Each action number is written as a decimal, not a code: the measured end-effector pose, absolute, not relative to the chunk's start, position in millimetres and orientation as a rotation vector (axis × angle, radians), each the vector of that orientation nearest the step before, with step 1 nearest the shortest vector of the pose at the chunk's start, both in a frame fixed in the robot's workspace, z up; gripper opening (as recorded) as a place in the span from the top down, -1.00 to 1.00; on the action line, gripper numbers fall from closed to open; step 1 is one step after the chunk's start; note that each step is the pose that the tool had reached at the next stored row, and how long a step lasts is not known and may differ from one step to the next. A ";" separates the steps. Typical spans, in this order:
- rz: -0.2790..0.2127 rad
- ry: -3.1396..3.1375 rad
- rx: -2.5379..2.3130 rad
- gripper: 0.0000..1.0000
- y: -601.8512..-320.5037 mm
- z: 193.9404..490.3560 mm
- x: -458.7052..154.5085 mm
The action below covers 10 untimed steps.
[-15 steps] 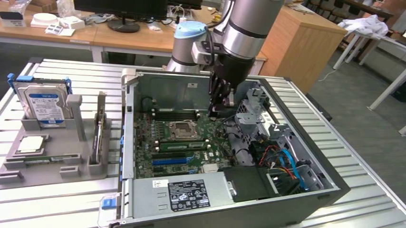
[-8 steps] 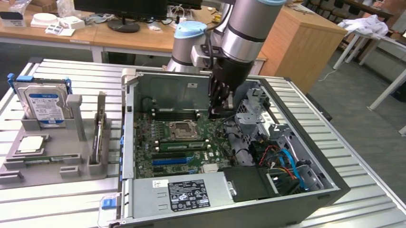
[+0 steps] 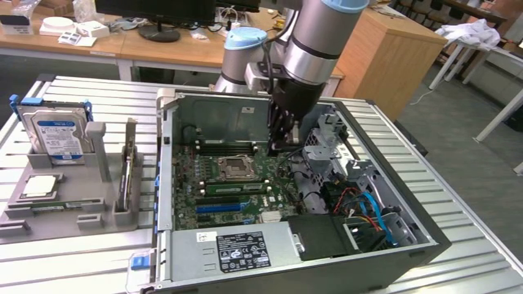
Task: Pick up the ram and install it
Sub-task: 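Press down the ram until it locks into place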
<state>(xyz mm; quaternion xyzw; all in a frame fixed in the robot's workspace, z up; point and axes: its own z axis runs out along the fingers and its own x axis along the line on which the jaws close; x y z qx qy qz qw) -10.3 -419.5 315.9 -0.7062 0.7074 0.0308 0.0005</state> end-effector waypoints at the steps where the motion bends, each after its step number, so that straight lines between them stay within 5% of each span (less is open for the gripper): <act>1: 0.097 2.221 -2.218 0.79 -419.5 315.1 -10.3; 10: 0.097 2.221 -2.218 0.79 -419.5 308.4 -10.3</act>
